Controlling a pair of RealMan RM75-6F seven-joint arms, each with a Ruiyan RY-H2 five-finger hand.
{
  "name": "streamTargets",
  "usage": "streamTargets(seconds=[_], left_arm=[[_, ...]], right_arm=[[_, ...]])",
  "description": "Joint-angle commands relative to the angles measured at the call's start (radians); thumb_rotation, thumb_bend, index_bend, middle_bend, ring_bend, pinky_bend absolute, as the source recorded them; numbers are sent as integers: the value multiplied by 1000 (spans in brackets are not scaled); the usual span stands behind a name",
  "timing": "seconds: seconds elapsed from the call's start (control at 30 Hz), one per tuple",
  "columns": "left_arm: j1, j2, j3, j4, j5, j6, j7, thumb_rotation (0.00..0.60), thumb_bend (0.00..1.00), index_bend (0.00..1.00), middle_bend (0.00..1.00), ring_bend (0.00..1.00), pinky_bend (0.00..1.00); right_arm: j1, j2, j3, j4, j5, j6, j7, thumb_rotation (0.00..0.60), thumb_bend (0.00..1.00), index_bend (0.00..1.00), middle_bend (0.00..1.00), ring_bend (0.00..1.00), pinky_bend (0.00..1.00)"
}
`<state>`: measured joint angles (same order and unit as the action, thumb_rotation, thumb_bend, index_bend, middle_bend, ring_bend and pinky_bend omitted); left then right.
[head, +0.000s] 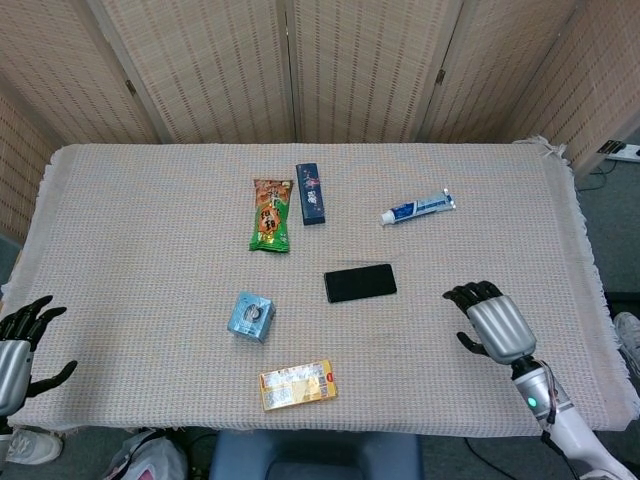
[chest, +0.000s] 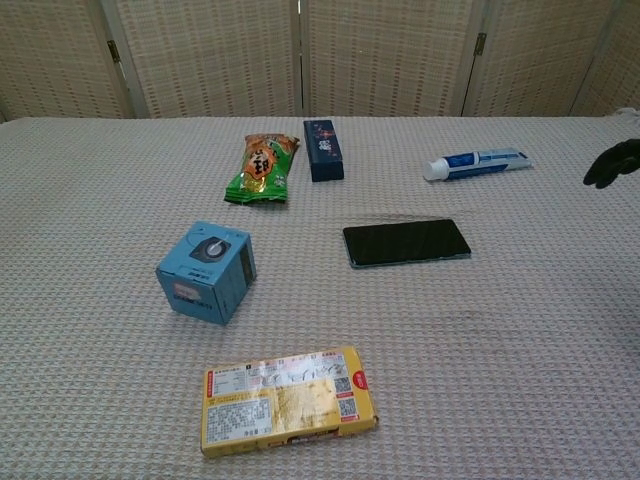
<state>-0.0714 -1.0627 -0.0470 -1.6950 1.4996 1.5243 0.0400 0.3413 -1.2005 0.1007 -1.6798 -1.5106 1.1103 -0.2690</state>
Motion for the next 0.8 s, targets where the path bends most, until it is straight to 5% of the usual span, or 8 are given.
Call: streamTargets(seconds=[0.03, 0.8], left_arm=[[4, 4, 1, 1, 0, 4, -4, 600, 211, 235, 145, 150, 195], [28, 18, 4, 22, -14, 16, -32, 600, 212, 235, 145, 150, 195]], right_arm=[[93, -90, 39, 70, 72, -102, -52, 600, 214, 236, 244, 197, 242], [377, -425, 104, 454, 310, -342, -149, 600, 214, 213, 217, 158, 242]])
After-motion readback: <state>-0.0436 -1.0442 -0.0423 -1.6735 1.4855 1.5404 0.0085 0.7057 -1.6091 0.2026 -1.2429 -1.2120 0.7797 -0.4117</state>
